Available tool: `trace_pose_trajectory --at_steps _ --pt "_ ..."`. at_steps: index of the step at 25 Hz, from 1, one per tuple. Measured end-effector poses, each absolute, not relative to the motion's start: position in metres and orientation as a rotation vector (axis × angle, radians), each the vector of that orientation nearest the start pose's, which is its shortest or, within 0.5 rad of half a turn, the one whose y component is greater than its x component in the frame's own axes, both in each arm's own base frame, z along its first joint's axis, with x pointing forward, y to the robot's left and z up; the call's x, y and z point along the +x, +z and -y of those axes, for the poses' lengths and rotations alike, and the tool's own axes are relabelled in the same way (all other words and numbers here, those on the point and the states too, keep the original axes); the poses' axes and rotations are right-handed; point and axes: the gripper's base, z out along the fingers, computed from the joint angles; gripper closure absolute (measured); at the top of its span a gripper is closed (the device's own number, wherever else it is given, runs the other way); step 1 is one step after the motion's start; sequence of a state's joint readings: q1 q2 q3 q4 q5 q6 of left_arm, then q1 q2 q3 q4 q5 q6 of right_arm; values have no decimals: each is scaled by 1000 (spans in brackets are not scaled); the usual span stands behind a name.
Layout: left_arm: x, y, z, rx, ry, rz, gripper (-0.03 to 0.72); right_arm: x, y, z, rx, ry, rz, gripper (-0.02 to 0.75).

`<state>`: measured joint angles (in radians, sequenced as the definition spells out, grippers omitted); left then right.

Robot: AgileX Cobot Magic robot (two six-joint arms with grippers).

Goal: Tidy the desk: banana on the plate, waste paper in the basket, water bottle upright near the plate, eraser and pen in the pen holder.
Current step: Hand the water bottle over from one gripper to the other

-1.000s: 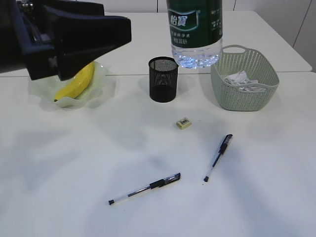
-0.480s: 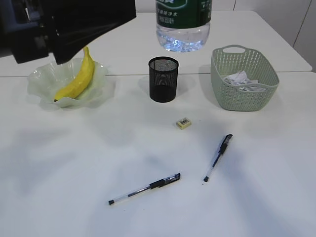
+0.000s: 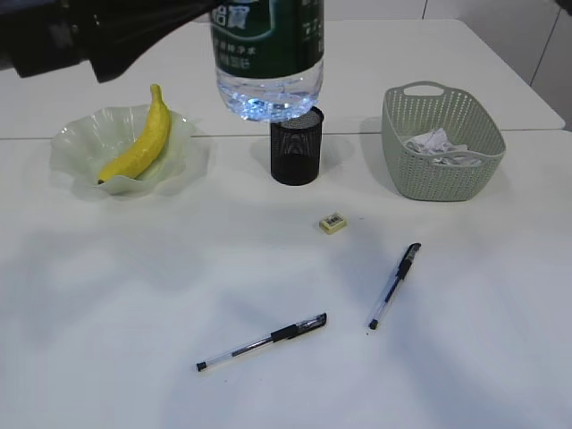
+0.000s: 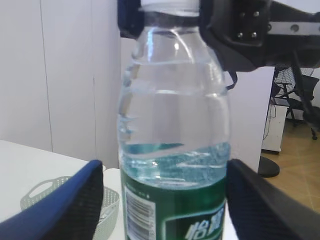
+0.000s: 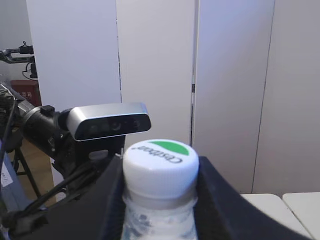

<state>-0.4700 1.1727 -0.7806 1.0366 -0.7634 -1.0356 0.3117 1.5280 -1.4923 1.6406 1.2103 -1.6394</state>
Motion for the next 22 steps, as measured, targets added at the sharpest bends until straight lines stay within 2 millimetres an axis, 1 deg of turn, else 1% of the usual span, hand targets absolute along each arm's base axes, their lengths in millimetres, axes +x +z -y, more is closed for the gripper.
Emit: trace_pose_trajectory --at_steps 6,12,22 --pt "192 356 160 781 -964 -1298 139 259 449 -186 -1188 1158 -1075 486" --pt "193 360 161 795 -960 -1283 139 259 450 -188 -1182 1161 -1072 486" --pt "204 352 171 817 -1017 -1286 137 259 449 -188 -1189 1146 -1079 486"
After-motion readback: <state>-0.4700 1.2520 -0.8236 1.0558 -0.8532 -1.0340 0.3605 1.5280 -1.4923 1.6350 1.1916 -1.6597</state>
